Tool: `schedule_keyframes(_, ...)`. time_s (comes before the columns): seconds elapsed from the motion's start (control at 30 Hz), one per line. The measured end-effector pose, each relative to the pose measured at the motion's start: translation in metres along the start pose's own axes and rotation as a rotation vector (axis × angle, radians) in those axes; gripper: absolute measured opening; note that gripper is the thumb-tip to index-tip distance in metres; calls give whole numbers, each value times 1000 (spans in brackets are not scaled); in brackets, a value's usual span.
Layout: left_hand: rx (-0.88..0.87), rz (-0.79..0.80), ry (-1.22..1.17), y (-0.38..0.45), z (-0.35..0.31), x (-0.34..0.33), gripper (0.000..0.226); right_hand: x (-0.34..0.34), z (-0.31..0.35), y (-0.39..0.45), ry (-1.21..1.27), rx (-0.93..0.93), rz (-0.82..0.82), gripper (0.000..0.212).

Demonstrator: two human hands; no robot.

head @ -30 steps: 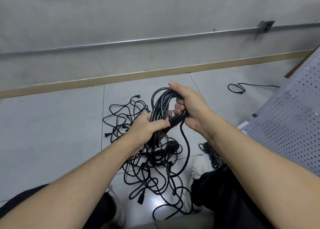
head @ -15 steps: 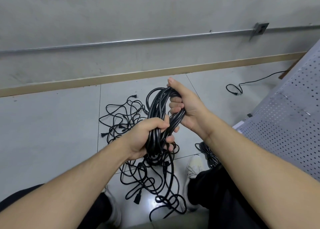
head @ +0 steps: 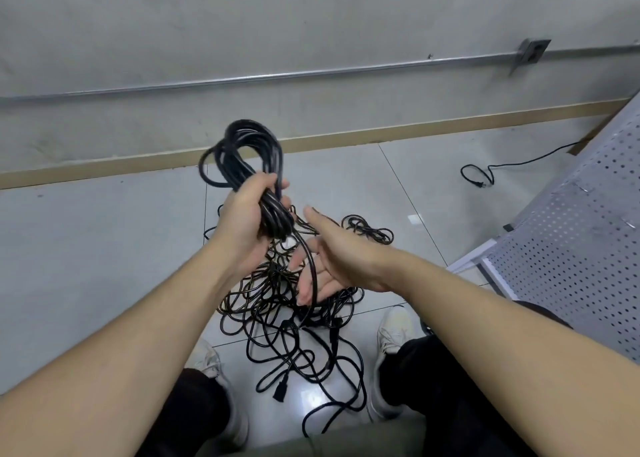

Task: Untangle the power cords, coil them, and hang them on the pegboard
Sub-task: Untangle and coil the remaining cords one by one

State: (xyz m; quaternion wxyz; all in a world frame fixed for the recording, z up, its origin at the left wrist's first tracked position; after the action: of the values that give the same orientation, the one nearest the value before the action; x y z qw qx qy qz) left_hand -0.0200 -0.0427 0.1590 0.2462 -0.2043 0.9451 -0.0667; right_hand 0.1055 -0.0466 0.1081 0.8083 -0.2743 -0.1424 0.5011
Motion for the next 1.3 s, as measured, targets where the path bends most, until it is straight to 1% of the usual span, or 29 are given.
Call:
schedule_keyframes(0.07, -56, -112, 75, 2, -11, 13, 40, 3, 4, -4, -81, 3, -34, 66)
schedule_keyframes(0.17, -182, -272, 373, 2, -27, 29, 21, 13, 7, -11, -347, 10, -56, 41)
schedule_keyframes(0.23, -237, -316, 533, 3, -30, 32, 12, 22, 8, -15, -529, 8, -79, 33)
schedule_keyframes(0.27, -239, -311, 595, 4, -29, 33, 12, 25, 9, -17, -579, 20, -94, 30)
schedule_keyframes(0.3, -237, -293, 661, 6, -28, 33, 14, 26, 11, -18, -582, 48, -102, 28)
schedule_keyframes(0.33, -233, -269, 756, 7, -26, 33, 16, 25, 14, -18, -531, 91, -107, 28)
schedule_keyframes(0.4, -242, -241, 1012, 8, -25, 31, 15, 26, 22, -21, -350, 199, -126, 31)
schedule_keyframes(0.43, -256, -243, 1105, 8, -25, 30, 13, 28, 28, -25, -283, 256, -150, 30)
schedule_keyframes(0.47, -256, -241, 1149, 7, -23, 28, 11, 32, 34, -30, -251, 312, -194, 27)
schedule_keyframes(0.53, -213, -192, 1118, 9, -16, 24, 12, 42, 46, -40, -235, 414, -299, 19)
schedule_keyframes(0.63, -108, -60, 969, 1, -3, 10, 29, 51, 55, -47, -186, 533, -429, 28)
schedule_keyframes(0.7, -42, 9, 918, -6, 7, 1, 39, 51, 60, -51, -211, 587, -508, 30)
schedule_keyframes(0.8, 11, 70, 867, -15, 20, -11, 54, 53, 63, -53, -252, 612, -584, 27)
schedule_keyframes(0.83, 9, 97, 854, -14, 23, -13, 54, 54, 64, -53, -274, 621, -613, 26)
schedule_keyframes(0.9, -8, 191, 854, -16, 26, -21, 39, 61, 66, -54, -295, 646, -674, 26)
schedule_keyframes(0.93, -7, 238, 850, -16, 28, -23, 33, 65, 66, -54, -266, 647, -695, 26)
schedule_keyframes(1.0, -12, 304, 840, -17, 32, -26, 33, 75, 64, -55, -139, 615, -718, 37)
schedule_keyframes(1.07, -10, 312, 821, -17, 34, -25, 26, 80, 62, -59, -44, 576, -712, 46)
schedule_keyframes(1.17, -8, 220, 810, -12, 33, -17, 25, 78, 60, -57, -7, 497, -641, 43)
schedule_keyframes(1.23, -17, 115, 760, -6, 28, -7, 20, 76, 57, -55, -58, 427, -557, 39)
schedule_keyframes(1.3, -15, 34, 691, -2, 23, 3, 23, 75, 51, -56, -213, 324, -506, 38)
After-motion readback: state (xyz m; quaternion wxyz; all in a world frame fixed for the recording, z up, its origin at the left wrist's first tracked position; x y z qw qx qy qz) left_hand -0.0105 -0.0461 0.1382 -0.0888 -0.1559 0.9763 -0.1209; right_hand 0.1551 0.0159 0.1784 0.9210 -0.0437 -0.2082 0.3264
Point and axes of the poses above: each hand's wrist, its own y-axis towards the middle knuckle, its own x-axis out of the back of the hand, z = x × y, the point moved 8 cm from there along y, towards the middle knuckle, and after that the axes turned 2 degrees about -y, right-handed, at the moved point
